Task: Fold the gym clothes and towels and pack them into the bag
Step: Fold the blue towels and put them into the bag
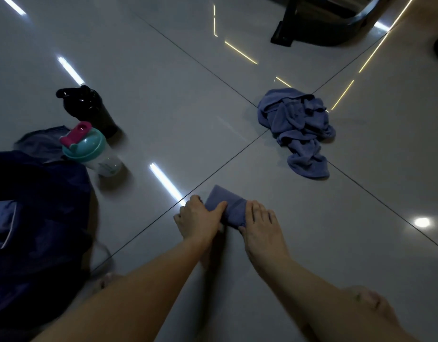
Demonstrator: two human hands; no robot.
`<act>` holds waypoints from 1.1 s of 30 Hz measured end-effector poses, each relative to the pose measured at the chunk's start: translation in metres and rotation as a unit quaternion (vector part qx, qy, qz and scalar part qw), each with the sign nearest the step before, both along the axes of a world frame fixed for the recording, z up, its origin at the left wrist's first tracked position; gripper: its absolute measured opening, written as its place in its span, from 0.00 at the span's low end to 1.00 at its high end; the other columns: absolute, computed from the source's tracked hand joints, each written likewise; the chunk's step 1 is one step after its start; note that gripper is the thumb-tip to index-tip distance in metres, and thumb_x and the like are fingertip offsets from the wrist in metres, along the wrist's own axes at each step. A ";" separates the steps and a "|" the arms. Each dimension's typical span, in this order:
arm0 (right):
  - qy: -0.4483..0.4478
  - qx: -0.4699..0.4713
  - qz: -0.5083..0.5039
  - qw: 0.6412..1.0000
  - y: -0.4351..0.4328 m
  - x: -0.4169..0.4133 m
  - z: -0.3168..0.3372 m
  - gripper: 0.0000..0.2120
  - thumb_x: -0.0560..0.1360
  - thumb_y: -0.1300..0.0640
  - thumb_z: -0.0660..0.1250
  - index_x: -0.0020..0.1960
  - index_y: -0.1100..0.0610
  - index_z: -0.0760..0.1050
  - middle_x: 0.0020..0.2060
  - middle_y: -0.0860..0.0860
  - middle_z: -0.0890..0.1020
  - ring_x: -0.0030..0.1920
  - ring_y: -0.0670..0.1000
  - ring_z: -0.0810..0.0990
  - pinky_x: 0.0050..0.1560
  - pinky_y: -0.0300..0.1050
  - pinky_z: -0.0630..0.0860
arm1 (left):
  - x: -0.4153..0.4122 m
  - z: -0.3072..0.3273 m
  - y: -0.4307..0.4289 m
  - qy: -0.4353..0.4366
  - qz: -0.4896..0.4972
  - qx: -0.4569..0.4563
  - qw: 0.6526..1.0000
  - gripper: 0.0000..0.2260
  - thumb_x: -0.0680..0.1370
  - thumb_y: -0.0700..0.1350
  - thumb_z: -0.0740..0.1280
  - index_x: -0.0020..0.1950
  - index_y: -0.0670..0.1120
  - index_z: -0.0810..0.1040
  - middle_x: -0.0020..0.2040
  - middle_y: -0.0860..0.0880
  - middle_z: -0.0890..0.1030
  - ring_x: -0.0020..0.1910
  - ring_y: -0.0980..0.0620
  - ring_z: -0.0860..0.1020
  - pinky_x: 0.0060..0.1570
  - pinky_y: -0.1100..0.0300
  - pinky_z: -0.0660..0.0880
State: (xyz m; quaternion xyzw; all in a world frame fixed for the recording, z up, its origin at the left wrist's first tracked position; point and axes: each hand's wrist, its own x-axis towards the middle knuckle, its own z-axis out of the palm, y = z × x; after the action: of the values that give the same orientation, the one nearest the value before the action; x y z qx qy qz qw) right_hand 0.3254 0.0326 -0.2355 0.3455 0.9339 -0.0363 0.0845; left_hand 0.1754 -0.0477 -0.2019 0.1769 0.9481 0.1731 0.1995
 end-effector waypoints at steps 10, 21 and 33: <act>0.041 0.030 -0.024 0.998 -0.024 0.011 0.003 0.37 0.76 0.42 0.67 0.75 0.65 0.66 0.68 0.61 0.74 0.65 0.60 0.75 0.66 0.60 0.71 | -0.018 0.025 0.033 -0.352 0.189 0.146 0.905 0.23 0.67 0.43 0.82 0.52 0.37 0.74 0.44 0.41 0.78 0.42 0.42 0.79 0.42 0.48 0.81; 0.290 -0.420 -0.186 0.840 0.026 -0.019 0.045 0.37 0.67 0.38 0.74 0.69 0.53 0.68 0.59 0.51 0.80 0.55 0.51 0.81 0.56 0.52 0.79 | -0.047 0.054 0.048 -0.417 0.055 0.240 0.875 0.13 0.72 0.38 0.73 0.56 0.42 0.77 0.47 0.43 0.79 0.43 0.46 0.79 0.38 0.54 0.79; 0.141 -0.677 0.004 0.722 0.002 -0.124 0.162 0.19 0.71 0.55 0.78 0.58 0.62 0.81 0.52 0.61 0.85 0.51 0.58 0.84 0.56 0.57 0.80 | -0.119 0.165 -0.075 -0.362 0.063 0.339 0.866 0.14 0.71 0.40 0.75 0.55 0.43 0.78 0.47 0.45 0.82 0.44 0.49 0.80 0.38 0.57 0.79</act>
State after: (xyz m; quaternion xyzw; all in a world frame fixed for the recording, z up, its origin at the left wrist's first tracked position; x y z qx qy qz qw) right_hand 0.2012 0.0350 -0.0731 0.1838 0.6630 -0.7071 0.1631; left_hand 0.0560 -0.1229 -0.0367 0.0982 0.7016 0.5480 0.4448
